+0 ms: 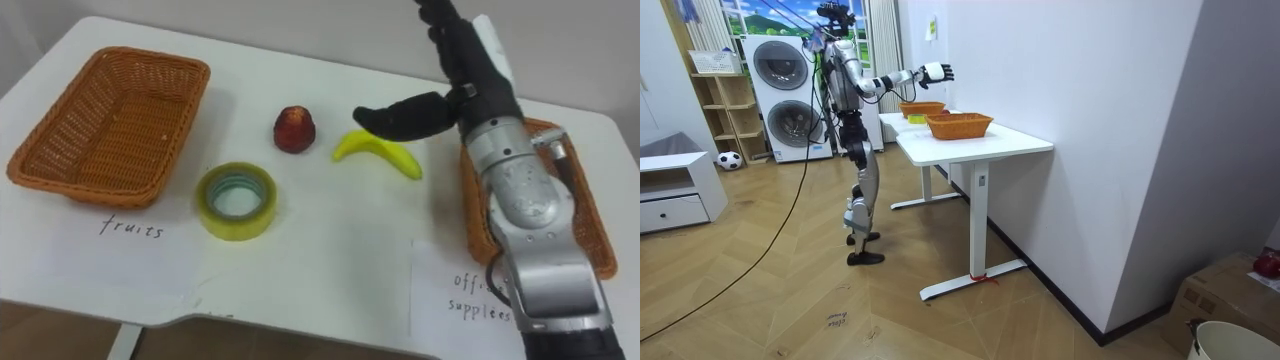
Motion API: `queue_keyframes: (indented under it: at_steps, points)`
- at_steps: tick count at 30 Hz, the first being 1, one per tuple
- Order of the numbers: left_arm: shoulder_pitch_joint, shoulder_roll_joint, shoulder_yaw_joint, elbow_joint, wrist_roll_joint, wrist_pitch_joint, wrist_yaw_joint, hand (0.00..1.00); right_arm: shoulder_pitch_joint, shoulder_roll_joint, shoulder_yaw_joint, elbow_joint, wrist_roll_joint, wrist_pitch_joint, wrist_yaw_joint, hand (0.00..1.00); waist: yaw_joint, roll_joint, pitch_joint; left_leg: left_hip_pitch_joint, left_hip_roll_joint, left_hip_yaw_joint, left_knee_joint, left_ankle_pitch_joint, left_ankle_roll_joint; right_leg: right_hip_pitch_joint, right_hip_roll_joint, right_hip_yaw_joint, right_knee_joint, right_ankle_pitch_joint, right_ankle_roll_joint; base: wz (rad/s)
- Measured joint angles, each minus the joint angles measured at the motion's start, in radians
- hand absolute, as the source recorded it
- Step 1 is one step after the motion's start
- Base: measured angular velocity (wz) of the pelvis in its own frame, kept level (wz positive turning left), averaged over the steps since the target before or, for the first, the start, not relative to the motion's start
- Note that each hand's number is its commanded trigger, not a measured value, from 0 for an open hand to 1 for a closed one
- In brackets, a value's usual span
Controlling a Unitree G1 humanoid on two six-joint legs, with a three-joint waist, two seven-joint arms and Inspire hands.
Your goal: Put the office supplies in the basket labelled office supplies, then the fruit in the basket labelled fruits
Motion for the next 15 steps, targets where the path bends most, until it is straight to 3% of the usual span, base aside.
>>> queue_keyframes:
  at_steps: [4,8,15]
  points:
    - [0.007,0.001,-0.029,-0.001,0.001,0.006,0.000,0.00,-0.005,0.015,0.057,0.001,0.002,0.000,-0.003,0.00,0.025,0.001,0.0007,-0.008,-0.001,0.001,0.003,0.000,0.000,-0.005,-0.001,-0.004,0.000,0.000,0.000,0.01]
    - [0.010,-0.002,-0.035,-0.002,0.023,0.022,-0.009,0.00,-0.045,0.063,0.066,0.049,0.008,0.000,-0.008,0.00,0.036,0.002,0.0010,-0.011,-0.001,0.000,0.007,0.000,0.000,-0.006,-0.001,-0.007,-0.001,0.000,0.000,0.00]
    - [0.008,-0.002,-0.037,-0.014,0.024,0.045,-0.009,0.00,-0.047,0.078,0.076,0.065,0.009,0.000,-0.010,0.00,0.045,0.004,0.0006,-0.018,-0.004,-0.018,0.015,0.000,0.000,-0.001,-0.005,-0.031,-0.001,0.000,0.000,0.07]
